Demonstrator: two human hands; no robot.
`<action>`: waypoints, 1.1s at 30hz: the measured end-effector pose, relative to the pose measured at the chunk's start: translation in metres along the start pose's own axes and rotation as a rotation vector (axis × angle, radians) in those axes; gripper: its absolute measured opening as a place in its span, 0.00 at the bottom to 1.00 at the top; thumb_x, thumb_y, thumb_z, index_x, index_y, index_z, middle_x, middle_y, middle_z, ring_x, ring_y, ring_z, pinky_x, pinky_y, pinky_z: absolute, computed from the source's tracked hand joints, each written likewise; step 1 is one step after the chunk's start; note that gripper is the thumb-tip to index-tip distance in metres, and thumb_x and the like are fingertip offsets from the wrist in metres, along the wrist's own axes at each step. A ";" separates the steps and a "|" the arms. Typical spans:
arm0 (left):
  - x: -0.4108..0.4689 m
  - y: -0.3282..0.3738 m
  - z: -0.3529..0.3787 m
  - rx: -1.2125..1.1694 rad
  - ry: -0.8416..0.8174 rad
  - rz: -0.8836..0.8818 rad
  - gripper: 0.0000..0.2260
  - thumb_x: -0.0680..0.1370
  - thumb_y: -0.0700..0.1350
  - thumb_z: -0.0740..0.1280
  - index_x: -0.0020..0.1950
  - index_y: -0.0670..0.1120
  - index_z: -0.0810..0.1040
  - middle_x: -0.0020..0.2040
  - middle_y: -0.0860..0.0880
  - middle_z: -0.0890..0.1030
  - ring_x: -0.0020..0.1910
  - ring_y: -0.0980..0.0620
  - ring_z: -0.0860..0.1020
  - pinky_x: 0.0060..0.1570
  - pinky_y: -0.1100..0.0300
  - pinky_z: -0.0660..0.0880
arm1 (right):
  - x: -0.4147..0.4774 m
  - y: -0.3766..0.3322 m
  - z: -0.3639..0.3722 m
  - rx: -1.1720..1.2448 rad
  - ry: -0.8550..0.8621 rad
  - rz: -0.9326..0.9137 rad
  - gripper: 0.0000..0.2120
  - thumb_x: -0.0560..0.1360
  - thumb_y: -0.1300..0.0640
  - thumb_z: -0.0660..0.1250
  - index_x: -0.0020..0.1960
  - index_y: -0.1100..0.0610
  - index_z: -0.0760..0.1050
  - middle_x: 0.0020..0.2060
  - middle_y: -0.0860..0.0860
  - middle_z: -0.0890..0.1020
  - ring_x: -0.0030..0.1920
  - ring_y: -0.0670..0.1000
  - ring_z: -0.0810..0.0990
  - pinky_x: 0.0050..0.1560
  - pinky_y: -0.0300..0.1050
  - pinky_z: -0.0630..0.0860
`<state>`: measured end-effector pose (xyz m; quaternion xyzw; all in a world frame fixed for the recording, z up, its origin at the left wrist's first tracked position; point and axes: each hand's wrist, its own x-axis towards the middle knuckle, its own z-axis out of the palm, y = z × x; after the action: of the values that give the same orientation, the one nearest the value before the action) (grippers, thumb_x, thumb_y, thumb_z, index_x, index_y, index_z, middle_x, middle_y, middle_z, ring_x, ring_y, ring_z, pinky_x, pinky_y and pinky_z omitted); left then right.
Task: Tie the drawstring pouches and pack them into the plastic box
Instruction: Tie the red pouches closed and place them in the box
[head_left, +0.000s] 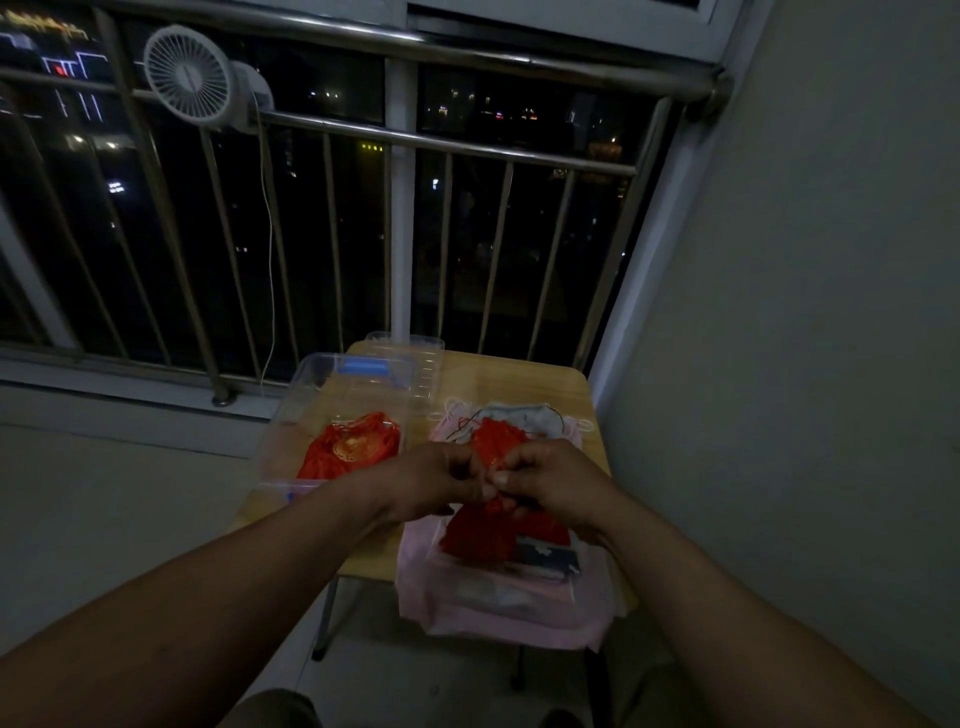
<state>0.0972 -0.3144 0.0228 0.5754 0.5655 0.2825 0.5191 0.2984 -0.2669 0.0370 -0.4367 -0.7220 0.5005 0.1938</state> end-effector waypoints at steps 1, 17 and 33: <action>0.000 -0.002 0.001 -0.034 -0.003 -0.002 0.05 0.80 0.44 0.72 0.52 0.45 0.79 0.53 0.46 0.84 0.58 0.48 0.81 0.55 0.55 0.78 | 0.000 -0.001 -0.001 0.012 -0.013 0.003 0.05 0.80 0.63 0.70 0.53 0.64 0.82 0.44 0.60 0.87 0.38 0.48 0.83 0.42 0.44 0.83; 0.007 -0.004 0.023 0.090 0.189 0.012 0.08 0.81 0.48 0.70 0.47 0.46 0.85 0.39 0.52 0.84 0.36 0.61 0.81 0.37 0.64 0.75 | 0.002 -0.001 0.019 -0.579 0.124 -0.283 0.07 0.79 0.62 0.66 0.48 0.55 0.81 0.43 0.50 0.84 0.42 0.47 0.78 0.44 0.44 0.73; 0.004 -0.003 0.024 -0.132 0.232 0.010 0.04 0.81 0.44 0.69 0.53 0.48 0.84 0.48 0.49 0.86 0.48 0.54 0.85 0.45 0.61 0.81 | 0.005 0.001 0.020 -0.562 0.163 -0.409 0.07 0.79 0.63 0.65 0.45 0.53 0.77 0.39 0.46 0.80 0.40 0.45 0.77 0.42 0.46 0.73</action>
<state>0.1188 -0.3173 0.0120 0.5061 0.5990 0.3864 0.4856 0.2816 -0.2739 0.0268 -0.3577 -0.8861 0.1968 0.2193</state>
